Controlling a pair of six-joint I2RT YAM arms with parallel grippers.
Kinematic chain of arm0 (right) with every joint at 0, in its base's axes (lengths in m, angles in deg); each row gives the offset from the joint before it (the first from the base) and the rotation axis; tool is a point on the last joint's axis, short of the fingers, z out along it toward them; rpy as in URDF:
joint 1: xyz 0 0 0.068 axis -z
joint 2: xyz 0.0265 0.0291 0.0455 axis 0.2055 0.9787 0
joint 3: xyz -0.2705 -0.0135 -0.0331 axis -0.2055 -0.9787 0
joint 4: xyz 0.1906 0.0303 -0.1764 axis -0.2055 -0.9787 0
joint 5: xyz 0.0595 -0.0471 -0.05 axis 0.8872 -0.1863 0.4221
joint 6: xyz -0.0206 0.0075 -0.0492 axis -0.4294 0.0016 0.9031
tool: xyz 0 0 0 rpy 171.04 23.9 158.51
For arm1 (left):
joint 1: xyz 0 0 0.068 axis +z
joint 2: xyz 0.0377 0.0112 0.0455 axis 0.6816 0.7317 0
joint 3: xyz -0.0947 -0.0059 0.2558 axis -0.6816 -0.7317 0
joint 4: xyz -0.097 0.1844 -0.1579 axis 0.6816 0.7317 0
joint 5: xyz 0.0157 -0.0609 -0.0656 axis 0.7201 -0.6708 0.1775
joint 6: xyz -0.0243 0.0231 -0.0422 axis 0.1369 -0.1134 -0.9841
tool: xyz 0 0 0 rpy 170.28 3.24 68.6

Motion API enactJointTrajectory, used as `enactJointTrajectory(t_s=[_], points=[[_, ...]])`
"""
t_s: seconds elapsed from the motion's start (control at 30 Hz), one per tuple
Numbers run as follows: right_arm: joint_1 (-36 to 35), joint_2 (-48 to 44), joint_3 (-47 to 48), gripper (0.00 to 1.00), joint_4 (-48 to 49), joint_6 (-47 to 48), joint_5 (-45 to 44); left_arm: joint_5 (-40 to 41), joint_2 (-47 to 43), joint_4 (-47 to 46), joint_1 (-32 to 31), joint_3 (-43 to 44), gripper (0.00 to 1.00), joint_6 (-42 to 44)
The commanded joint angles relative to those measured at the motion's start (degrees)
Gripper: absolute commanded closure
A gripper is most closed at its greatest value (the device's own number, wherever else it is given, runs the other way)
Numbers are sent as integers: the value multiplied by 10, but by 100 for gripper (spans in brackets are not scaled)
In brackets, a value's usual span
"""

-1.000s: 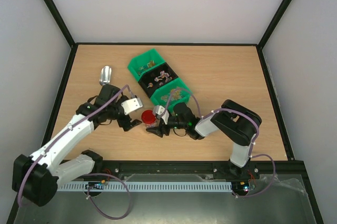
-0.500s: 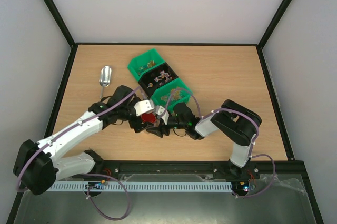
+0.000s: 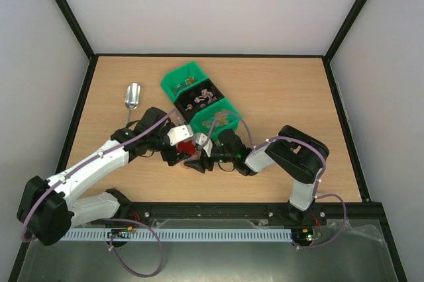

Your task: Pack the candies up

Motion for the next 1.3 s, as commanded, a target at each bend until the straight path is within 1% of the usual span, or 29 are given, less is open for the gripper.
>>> enactJointTrajectory(t_s=[0.0, 0.2, 0.43, 0.6, 0.73, 0.8, 0.87, 0.93, 1.03, 1.2, 1.27], points=[[-3, 2, -6, 68, -8, 16, 30, 12, -13, 28, 26, 5, 9, 24], [-3, 0, -8, 68, -12, 19, 36, 7, -19, 37, 57, 3, 10, 52], [-3, -3, -11, 69, -13, 19, 36, -5, -12, 43, 108, 4, 11, 63], [-3, -3, -10, 69, -15, 11, 33, -11, -16, 51, 131, -5, 11, 78], [-3, -3, -10, 69, -15, 5, 28, -53, -40, 73, 131, -6, 10, 104], [-3, -3, -9, 69, -16, 3, 24, -84, -59, 95, 118, -5, 9, 123], [-3, -1, -8, 69, -17, 2, 21, -96, -76, 104, 91, -9, 7, 125], [-3, 1, -6, 69, -17, -1, 21, -87, -77, 87, 56, -17, 5, 108], [-3, 4, -3, 69, -17, -3, 20, -59, -56, 35, 18, -16, 3, 55], [-3, 3, -3, 69, -17, 1, 19, -26, -8, -16, 2, 4, 3, -1], [-3, 4, -2, 69, -17, 2, 19, -20, -5, -28, -1, 0, 3, -4]])
